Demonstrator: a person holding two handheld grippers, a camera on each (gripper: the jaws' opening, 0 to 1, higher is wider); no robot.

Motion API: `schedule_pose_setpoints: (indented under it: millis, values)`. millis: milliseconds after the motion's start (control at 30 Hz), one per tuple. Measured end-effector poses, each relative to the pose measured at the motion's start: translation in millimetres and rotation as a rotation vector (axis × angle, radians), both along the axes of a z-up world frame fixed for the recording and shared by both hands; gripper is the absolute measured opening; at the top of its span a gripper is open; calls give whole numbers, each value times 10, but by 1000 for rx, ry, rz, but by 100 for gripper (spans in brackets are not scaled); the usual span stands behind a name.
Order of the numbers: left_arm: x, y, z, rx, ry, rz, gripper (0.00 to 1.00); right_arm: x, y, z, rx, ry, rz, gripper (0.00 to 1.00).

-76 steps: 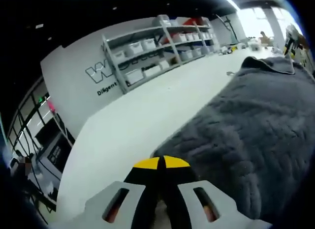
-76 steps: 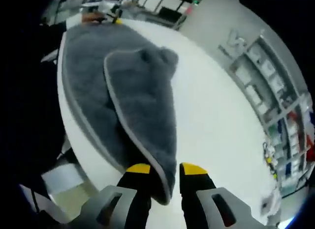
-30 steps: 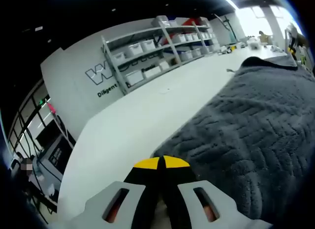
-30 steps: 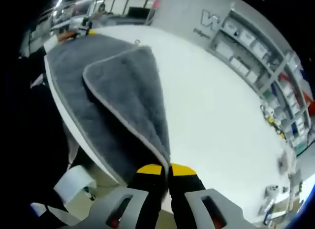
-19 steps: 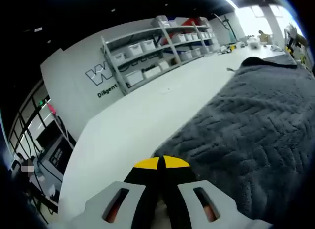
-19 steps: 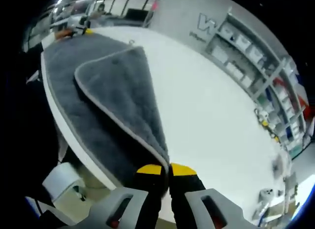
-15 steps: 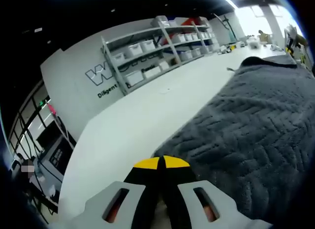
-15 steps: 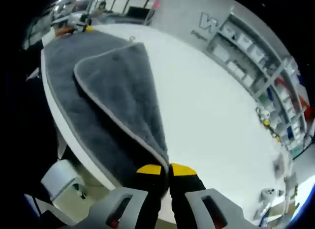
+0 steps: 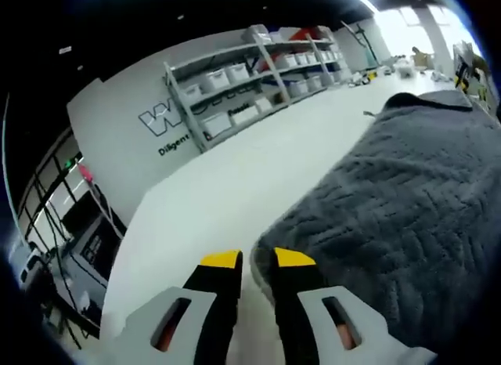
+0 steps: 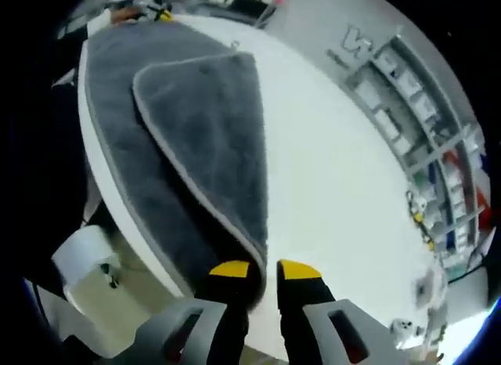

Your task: Open the folded towel by lifting each exposed corner and separating the folded layers until the towel lies flat within the target outline without major curled edges

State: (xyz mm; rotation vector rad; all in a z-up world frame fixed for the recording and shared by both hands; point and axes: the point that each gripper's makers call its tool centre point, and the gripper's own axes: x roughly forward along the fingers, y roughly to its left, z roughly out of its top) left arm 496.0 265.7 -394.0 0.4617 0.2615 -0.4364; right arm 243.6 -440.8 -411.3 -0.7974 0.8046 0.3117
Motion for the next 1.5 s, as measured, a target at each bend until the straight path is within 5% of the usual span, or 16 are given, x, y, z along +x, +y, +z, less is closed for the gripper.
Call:
schedule_pose_setpoints:
  millis: [167, 267, 500, 633, 800, 1000, 1067, 1167, 1333, 1500]
  values:
    - [-91, 22, 115, -153, 16, -18, 23, -47, 17, 148, -47, -45, 29, 13]
    - [-215, 26, 221, -195, -2, -40, 24, 8, 282, 354, -39, -132, 150, 13]
    - [-429, 67, 226, -232, 29, -76, 24, 49, 611, 427, -69, -135, 265, 13]
    - [-599, 33, 272, -347, 18, -105, 29, 109, 726, 412, -78, -129, 320, 13]
    - [-758, 58, 210, -397, 38, -88, 33, 199, 985, 414, -15, -162, 448, 13]
    - [-941, -178, 406, -564, 10, -207, 33, 162, 1446, 454, 27, -166, 629, 13]
    - [-1084, -327, 396, -598, 83, -276, 33, 142, 1607, 434, 31, -153, 697, 13]
    - [-1226, -446, 387, -435, 70, -338, 31, 155, 1801, 419, 26, -139, 761, 13]
    - [-1486, -619, 491, -410, 88, -426, 29, 143, 2076, 379, 14, -111, 842, 13]
    - [-1625, -641, 374, -299, 120, -463, 29, 107, 2233, 290, -9, -65, 883, 13]
